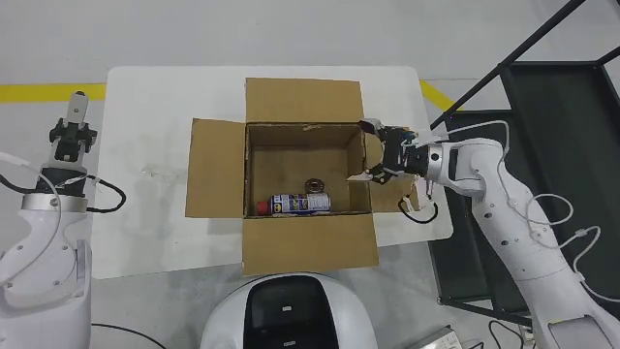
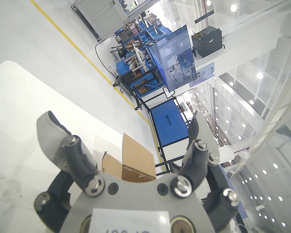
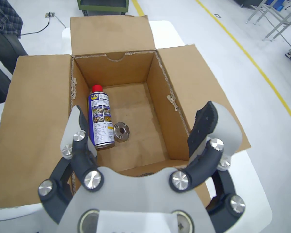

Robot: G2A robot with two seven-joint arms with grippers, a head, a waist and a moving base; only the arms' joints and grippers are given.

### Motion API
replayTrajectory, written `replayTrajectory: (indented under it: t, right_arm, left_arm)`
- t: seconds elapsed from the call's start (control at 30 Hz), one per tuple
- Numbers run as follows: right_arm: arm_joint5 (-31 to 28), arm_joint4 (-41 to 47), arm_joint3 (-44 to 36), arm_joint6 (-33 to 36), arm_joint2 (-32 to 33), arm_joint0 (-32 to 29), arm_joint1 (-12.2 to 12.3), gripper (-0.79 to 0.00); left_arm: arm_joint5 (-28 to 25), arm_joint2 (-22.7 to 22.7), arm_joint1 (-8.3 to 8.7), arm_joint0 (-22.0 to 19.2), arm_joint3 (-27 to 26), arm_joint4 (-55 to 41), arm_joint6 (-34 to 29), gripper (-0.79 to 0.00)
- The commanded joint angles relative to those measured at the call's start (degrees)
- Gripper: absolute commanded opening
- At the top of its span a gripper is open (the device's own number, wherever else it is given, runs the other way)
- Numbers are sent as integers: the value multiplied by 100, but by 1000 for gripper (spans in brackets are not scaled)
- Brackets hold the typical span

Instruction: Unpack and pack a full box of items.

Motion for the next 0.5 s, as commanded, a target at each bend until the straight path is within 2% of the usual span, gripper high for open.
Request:
replayTrajectory:
  t: [0.0,0.17,0.47]
  right_arm:
    - [15,146,116,-84,364,-247,48,0]
    - [45,650,407,-292,826,-700,99,0]
    - [73,757,401,-274,833,-767,97,0]
  left_arm:
    - [0,0,0,0,0,0,0,0]
    - [0,0,0,0,0,0,0,0]
    - [0,0,0,0,0,0,0,0]
